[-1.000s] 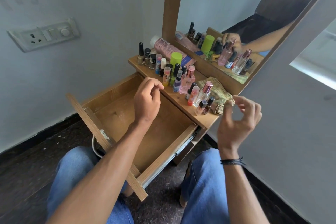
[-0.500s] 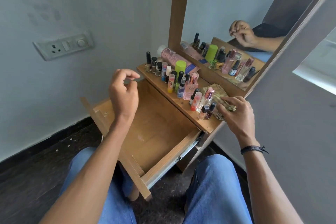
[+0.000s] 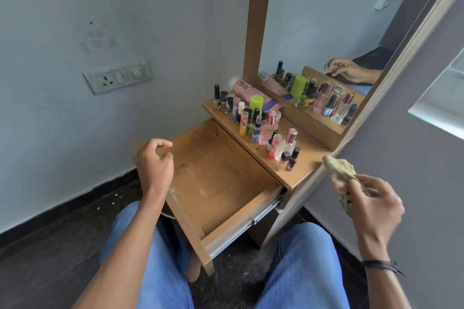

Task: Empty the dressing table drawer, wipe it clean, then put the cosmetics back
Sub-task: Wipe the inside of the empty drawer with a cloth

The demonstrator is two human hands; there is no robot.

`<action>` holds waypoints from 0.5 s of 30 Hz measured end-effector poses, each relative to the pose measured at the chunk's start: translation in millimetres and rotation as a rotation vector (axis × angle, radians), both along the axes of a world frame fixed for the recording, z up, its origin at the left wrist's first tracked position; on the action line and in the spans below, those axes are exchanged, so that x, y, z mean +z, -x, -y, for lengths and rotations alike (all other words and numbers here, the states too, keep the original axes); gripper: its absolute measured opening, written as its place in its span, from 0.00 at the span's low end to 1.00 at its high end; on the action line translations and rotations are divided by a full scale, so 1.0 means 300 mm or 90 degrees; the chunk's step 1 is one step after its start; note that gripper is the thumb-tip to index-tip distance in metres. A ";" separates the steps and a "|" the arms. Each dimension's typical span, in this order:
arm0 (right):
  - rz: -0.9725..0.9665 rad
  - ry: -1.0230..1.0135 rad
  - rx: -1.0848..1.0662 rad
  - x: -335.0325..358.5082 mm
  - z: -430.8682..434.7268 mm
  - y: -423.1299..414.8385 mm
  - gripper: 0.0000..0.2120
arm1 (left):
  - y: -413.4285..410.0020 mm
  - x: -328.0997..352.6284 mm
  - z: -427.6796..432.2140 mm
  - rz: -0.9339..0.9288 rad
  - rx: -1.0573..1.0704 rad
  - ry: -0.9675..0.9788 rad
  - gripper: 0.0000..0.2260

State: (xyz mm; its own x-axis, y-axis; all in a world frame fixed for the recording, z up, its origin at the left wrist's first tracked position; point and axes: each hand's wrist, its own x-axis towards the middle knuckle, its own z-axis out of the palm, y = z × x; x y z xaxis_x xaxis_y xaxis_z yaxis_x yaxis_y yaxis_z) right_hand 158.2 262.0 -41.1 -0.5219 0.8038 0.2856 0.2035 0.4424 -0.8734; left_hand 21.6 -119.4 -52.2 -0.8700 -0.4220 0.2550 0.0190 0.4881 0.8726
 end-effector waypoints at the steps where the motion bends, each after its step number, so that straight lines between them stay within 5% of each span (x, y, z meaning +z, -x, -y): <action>1: -0.010 0.036 -0.009 0.001 0.005 -0.029 0.08 | -0.008 -0.008 0.003 0.022 0.023 0.007 0.16; 9: -0.022 0.221 0.130 0.068 0.209 -0.189 0.04 | -0.013 -0.044 0.032 0.110 0.050 -0.014 0.25; 15: 0.028 0.185 0.317 0.047 0.456 -0.190 0.10 | -0.004 -0.043 0.044 0.117 0.038 0.031 0.20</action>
